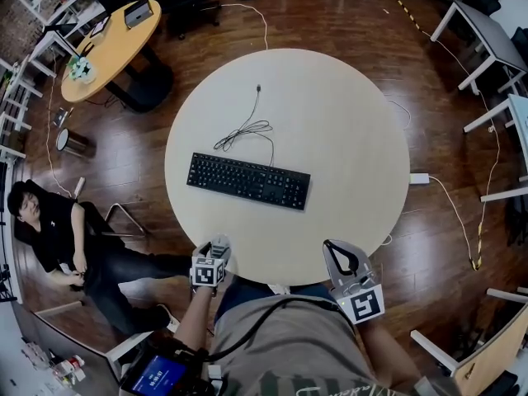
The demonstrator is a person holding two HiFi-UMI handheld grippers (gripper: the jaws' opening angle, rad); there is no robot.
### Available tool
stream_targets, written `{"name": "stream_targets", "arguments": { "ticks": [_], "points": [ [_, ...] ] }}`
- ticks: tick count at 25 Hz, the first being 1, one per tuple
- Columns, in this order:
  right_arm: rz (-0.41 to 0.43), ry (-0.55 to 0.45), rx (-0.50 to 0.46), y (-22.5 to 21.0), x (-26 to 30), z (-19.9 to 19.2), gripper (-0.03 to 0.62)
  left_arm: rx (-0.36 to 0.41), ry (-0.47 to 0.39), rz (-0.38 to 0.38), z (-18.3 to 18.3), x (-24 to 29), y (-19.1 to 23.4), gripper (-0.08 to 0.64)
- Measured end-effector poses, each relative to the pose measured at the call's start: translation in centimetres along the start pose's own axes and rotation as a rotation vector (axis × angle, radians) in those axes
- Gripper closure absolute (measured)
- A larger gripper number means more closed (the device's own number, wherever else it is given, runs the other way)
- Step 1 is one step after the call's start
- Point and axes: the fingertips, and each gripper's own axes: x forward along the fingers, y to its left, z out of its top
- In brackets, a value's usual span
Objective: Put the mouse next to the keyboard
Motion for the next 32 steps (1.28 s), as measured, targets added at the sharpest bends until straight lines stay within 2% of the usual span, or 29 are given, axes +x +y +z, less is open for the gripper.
{"name": "stream_targets", "arguments": {
  "ticks": [12,18,25,32],
  "points": [
    [-0.034,-0.021,-0.013,-2.0,-0.1,0.0,0.588,0.004,0.006,-0.01,-0.3,0.3,-3.5,0.261],
    [-0.065,-0.008,-0.009,-3.0,-0.5,-0.2,0.588,-0.021,0.008,0.002,-0.2,0.3,-5.0,0.261],
    [-0.067,-0.017,-0.028,-3.4,-1.1,-0.5,0.588,-0.046,0.009,0.019,-0.1,0.6,-5.7,0.261],
    [-0.052,-0.028,-0.029,-3.5,-1.4,-0.6,0.588,-0.03,0.007,0.015,-0.1,1.0,-6.8,0.259]
  ]
}}
